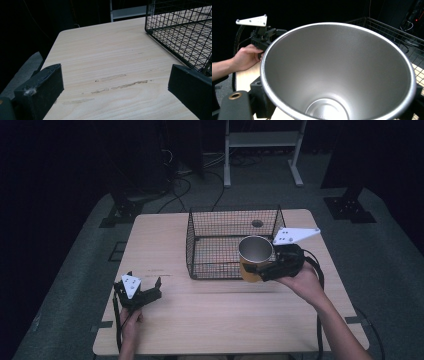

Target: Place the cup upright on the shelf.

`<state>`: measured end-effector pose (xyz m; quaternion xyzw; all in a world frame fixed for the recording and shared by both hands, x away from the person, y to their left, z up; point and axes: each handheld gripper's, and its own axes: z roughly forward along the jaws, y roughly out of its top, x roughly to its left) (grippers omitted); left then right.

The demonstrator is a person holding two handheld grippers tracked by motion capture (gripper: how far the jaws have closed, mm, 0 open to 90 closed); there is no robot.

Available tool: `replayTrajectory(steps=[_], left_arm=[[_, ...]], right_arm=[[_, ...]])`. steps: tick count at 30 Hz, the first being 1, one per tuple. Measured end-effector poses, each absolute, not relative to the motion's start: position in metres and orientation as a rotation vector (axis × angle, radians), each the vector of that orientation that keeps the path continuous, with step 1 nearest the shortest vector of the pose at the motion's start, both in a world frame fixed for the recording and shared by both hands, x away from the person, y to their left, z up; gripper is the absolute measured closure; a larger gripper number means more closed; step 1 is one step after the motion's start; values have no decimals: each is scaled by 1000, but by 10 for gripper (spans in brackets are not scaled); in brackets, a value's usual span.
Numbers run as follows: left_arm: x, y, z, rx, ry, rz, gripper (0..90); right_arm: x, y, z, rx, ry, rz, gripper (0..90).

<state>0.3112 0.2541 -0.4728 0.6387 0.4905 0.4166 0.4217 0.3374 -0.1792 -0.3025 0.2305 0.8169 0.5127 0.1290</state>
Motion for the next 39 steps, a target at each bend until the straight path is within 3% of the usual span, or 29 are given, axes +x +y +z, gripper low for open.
replayTrajectory(steps=[19,39], left_arm=[[311,255,-473,1594,1228,1037,0],[311,255,-473,1588,1228,1033,0]], right_arm=[[385,-156,-287,713,2376,1483,135],[439,-137,-303,808,2404,1454,135]])
